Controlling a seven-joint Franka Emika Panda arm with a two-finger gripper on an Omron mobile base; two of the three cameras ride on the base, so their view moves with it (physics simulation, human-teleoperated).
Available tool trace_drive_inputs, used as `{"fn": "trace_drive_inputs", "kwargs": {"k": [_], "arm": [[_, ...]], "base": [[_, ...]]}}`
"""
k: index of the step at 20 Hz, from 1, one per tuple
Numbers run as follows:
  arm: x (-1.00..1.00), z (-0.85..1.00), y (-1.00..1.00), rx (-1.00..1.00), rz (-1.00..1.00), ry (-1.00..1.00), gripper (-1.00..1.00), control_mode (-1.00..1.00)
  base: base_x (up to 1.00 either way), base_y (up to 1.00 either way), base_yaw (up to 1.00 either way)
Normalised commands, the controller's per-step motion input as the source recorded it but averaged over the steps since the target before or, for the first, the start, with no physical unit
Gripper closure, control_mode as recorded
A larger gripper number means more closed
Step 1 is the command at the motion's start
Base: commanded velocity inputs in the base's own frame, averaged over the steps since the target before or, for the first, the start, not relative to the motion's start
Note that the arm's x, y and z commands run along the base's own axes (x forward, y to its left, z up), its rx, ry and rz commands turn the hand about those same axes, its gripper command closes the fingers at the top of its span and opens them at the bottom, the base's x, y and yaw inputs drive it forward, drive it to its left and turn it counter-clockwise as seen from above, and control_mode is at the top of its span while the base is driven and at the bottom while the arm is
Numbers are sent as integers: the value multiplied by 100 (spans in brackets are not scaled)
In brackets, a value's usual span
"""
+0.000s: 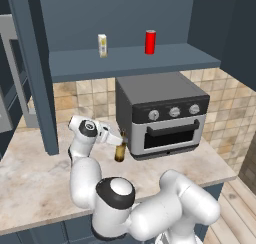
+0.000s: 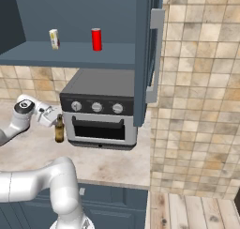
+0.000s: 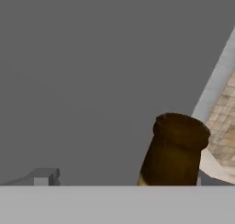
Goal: Sort all alcoholic drinks to one cabinet, and non-alcoholic drinks to the other.
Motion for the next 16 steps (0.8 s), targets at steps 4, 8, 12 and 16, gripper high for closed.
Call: {"fn": "trace_drive_inputs", "kwargs": {"k": [4, 8, 12, 16], "arm": [[-4, 0, -28, -5, 0, 6, -100, -100], [-10, 0, -17, -4, 0, 6, 100, -100], [-20, 0, -1, -1, 0, 4, 100, -100], [-62, 27, 0, 0, 7, 0, 100, -100]], "base": [[0, 0, 0], [0, 0, 0], [0, 0, 0], [0, 0, 0]]}}
